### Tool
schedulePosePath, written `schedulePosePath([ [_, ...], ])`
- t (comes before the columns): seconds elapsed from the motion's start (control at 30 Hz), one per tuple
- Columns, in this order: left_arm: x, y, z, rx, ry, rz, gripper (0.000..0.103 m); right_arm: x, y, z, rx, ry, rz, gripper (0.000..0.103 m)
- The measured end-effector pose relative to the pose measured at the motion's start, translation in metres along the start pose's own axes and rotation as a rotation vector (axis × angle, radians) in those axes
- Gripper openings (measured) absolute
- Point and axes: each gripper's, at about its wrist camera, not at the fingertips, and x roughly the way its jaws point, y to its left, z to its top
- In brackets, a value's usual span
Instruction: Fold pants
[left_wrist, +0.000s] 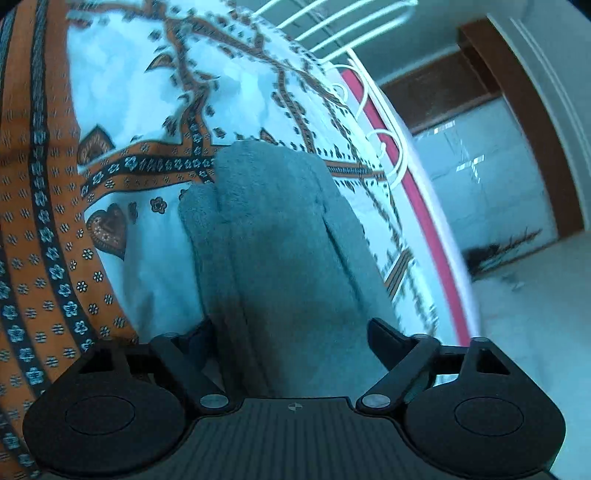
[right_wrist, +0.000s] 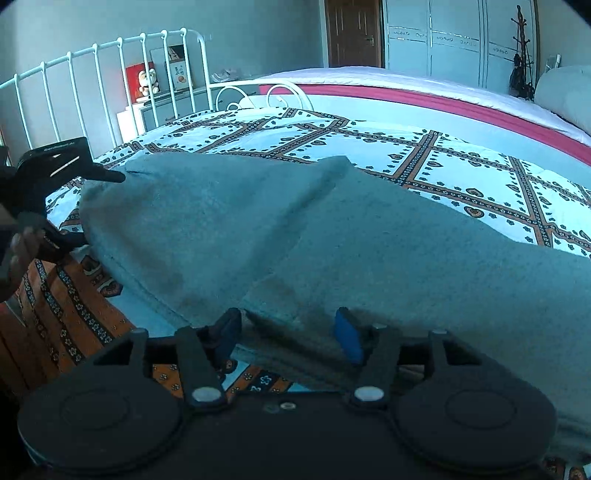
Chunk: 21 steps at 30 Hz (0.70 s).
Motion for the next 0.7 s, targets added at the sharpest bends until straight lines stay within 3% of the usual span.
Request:
schedulePosePath([
  [0.07,0.003,0.006,0.002,-0.053,-0.015,-0.037,0.077,0.0,-0.001,0.0,0.001,-0.005,0.0,0.049],
  [0.13,0.007,0.009,0.003,-0.074,-0.02,-0.043,0.055,0.001,-0.001,0.0,0.006,-0.008,-0.002,0.049],
  [0.17,0.009,0.012,0.003,-0.083,-0.022,-0.032,0.031,0.001,-0.001,0.0,0.007,-0.01,-0.004,0.049],
  [0.2,0.011,0.013,0.003,-0.087,-0.02,-0.021,0.026,0.002,0.0,-0.001,0.006,-0.011,-0.006,0.048],
  [0.27,0.011,0.005,0.002,-0.038,-0.032,0.002,0.024,0.002,0.0,-0.001,0.004,-0.014,-0.014,0.045],
  [0.4,0.003,-0.032,-0.004,0.184,-0.085,0.045,0.019,0.0,-0.003,0.001,0.02,-0.013,-0.023,0.037],
  [0.53,-0.003,-0.047,-0.009,0.237,-0.127,0.002,0.019,-0.004,-0.001,0.003,0.008,-0.012,-0.033,0.021],
  [0.7,-0.011,-0.05,-0.009,0.23,-0.139,-0.039,0.019,-0.013,0.007,0.003,-0.024,-0.053,-0.044,0.021],
])
